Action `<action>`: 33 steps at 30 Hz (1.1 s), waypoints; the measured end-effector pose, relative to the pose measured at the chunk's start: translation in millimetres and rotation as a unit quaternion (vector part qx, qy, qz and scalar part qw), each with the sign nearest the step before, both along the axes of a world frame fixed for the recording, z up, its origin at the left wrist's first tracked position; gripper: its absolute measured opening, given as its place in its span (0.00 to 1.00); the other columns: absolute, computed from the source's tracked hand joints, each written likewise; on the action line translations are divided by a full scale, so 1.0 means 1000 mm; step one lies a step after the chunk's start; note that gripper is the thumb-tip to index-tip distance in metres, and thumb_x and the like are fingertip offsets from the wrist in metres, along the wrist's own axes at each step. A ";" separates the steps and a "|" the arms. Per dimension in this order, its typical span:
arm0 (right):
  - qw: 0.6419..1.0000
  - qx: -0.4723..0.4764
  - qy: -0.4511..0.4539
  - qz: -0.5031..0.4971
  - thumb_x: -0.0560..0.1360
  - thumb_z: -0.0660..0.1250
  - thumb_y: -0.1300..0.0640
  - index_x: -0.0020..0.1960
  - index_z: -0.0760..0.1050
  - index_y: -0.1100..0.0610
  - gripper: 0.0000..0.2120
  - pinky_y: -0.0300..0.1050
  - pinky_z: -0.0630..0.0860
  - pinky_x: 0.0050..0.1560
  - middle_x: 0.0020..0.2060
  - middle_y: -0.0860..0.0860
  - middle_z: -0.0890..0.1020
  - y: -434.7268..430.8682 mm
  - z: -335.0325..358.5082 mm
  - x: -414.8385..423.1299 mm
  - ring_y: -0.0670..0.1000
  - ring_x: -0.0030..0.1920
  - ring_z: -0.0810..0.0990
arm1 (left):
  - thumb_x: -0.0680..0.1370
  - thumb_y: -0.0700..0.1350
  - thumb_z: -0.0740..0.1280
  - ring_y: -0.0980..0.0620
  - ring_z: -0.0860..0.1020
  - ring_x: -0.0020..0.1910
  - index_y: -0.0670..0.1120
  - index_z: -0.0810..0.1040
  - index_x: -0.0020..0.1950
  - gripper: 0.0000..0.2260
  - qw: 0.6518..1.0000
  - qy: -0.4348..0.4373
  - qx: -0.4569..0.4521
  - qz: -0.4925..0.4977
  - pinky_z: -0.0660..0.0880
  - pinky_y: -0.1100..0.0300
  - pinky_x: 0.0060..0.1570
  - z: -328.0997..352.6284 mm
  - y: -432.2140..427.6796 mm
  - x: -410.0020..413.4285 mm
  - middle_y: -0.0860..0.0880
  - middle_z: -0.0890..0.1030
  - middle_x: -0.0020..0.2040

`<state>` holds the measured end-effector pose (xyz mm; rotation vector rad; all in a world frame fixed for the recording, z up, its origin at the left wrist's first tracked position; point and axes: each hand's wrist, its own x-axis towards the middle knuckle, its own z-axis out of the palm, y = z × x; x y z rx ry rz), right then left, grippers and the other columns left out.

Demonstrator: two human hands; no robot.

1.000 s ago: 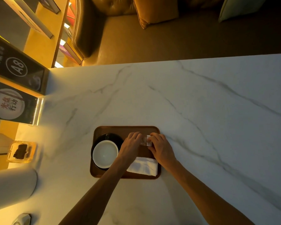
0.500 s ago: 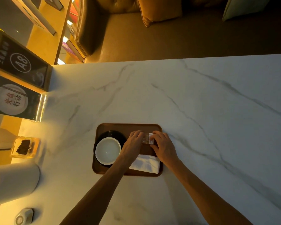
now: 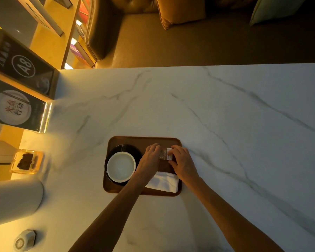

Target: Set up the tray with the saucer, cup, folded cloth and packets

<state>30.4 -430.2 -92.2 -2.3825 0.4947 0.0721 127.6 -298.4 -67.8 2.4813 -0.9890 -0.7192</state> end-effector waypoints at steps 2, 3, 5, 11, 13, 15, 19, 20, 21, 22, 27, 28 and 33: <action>1.000 0.016 0.008 0.003 0.72 0.72 0.59 0.58 0.75 0.57 0.16 0.45 0.74 0.64 0.64 0.54 0.75 -0.002 0.004 -0.001 0.53 0.65 0.72 | 0.75 0.36 0.69 0.45 0.63 0.72 0.44 0.66 0.67 0.23 1.000 0.006 0.003 0.005 0.70 0.55 0.65 0.003 -0.002 -0.001 0.44 0.65 0.72; 1.000 0.025 0.008 -0.003 0.73 0.72 0.58 0.58 0.74 0.57 0.16 0.45 0.74 0.64 0.64 0.54 0.74 -0.003 0.006 -0.002 0.53 0.65 0.72 | 0.75 0.35 0.69 0.45 0.63 0.72 0.45 0.65 0.67 0.23 1.000 -0.001 0.007 0.010 0.71 0.56 0.64 0.006 -0.002 -0.003 0.44 0.64 0.72; 0.999 0.037 0.001 -0.025 0.73 0.71 0.56 0.56 0.75 0.55 0.12 0.44 0.76 0.61 0.61 0.53 0.75 -0.003 0.011 -0.008 0.52 0.63 0.74 | 0.75 0.35 0.68 0.45 0.66 0.69 0.46 0.66 0.67 0.23 0.999 -0.029 0.024 0.026 0.73 0.57 0.60 0.009 0.001 -0.009 0.45 0.66 0.70; 0.998 0.011 0.067 -0.015 0.72 0.69 0.44 0.50 0.78 0.52 0.14 0.39 0.74 0.54 0.61 0.50 0.73 0.006 0.010 -0.048 0.50 0.61 0.71 | 0.76 0.44 0.69 0.50 0.73 0.61 0.50 0.71 0.64 0.17 0.992 -0.015 0.115 0.053 0.76 0.58 0.56 0.007 0.029 -0.047 0.49 0.73 0.63; 0.997 0.006 0.082 0.005 0.72 0.70 0.44 0.51 0.78 0.53 0.14 0.42 0.75 0.55 0.64 0.52 0.71 0.011 0.008 -0.057 0.52 0.63 0.70 | 0.77 0.45 0.68 0.50 0.73 0.63 0.50 0.72 0.64 0.16 0.989 0.010 0.135 0.065 0.77 0.56 0.58 0.005 0.037 -0.055 0.49 0.73 0.64; 0.997 0.002 0.083 0.003 0.72 0.70 0.46 0.51 0.78 0.53 0.12 0.42 0.75 0.55 0.65 0.52 0.70 0.014 0.008 -0.059 0.52 0.63 0.70 | 0.77 0.45 0.68 0.49 0.72 0.63 0.50 0.72 0.65 0.16 0.987 0.018 0.143 0.073 0.77 0.55 0.59 0.004 0.041 -0.060 0.49 0.73 0.65; 0.995 -0.003 0.099 -0.015 0.74 0.68 0.46 0.51 0.78 0.54 0.12 0.38 0.72 0.54 0.65 0.52 0.71 0.017 0.008 -0.052 0.51 0.62 0.71 | 0.77 0.45 0.68 0.48 0.71 0.65 0.50 0.71 0.66 0.18 0.985 0.022 0.148 0.083 0.76 0.52 0.62 0.007 0.042 -0.063 0.49 0.72 0.66; 0.994 0.000 0.104 -0.017 0.74 0.68 0.46 0.51 0.78 0.55 0.13 0.38 0.71 0.55 0.66 0.52 0.71 0.017 0.008 -0.051 0.51 0.62 0.71 | 0.77 0.45 0.69 0.48 0.71 0.65 0.50 0.71 0.66 0.18 0.984 0.025 0.152 0.087 0.76 0.52 0.62 0.009 0.041 -0.063 0.49 0.72 0.66; 0.994 0.002 0.105 -0.018 0.74 0.68 0.46 0.51 0.78 0.55 0.13 0.38 0.71 0.55 0.66 0.53 0.71 0.018 0.009 -0.050 0.51 0.62 0.71 | 0.77 0.45 0.69 0.48 0.71 0.65 0.50 0.71 0.66 0.18 0.984 0.026 0.152 0.090 0.75 0.52 0.62 0.010 0.040 -0.063 0.49 0.72 0.66; 0.994 0.006 0.108 -0.019 0.74 0.68 0.46 0.51 0.78 0.56 0.13 0.38 0.71 0.56 0.66 0.53 0.70 0.018 0.010 -0.051 0.51 0.63 0.71 | 0.77 0.45 0.69 0.48 0.71 0.66 0.50 0.71 0.66 0.18 0.984 0.029 0.153 0.092 0.75 0.51 0.63 0.012 0.039 -0.064 0.48 0.72 0.66; 0.993 0.013 0.113 -0.021 0.76 0.65 0.47 0.53 0.77 0.54 0.12 0.39 0.71 0.58 0.68 0.52 0.70 0.020 0.013 -0.055 0.51 0.63 0.72 | 0.78 0.44 0.67 0.48 0.69 0.68 0.50 0.68 0.69 0.20 0.986 0.029 0.130 0.102 0.75 0.51 0.64 0.019 0.041 -0.069 0.49 0.69 0.69; 0.993 0.022 0.113 -0.025 0.77 0.65 0.47 0.54 0.77 0.54 0.12 0.39 0.71 0.58 0.68 0.52 0.70 0.019 0.017 -0.055 0.51 0.63 0.72 | 0.78 0.44 0.66 0.49 0.69 0.68 0.50 0.67 0.70 0.20 0.986 0.028 0.121 0.111 0.75 0.52 0.63 0.024 0.043 -0.071 0.49 0.69 0.70; 0.994 0.028 0.091 -0.052 0.78 0.62 0.47 0.62 0.75 0.54 0.16 0.39 0.70 0.60 0.67 0.52 0.72 0.024 0.022 -0.056 0.50 0.64 0.73 | 0.80 0.44 0.64 0.51 0.70 0.68 0.49 0.68 0.71 0.19 0.987 -0.013 0.062 0.145 0.74 0.57 0.64 0.031 0.066 -0.085 0.50 0.70 0.71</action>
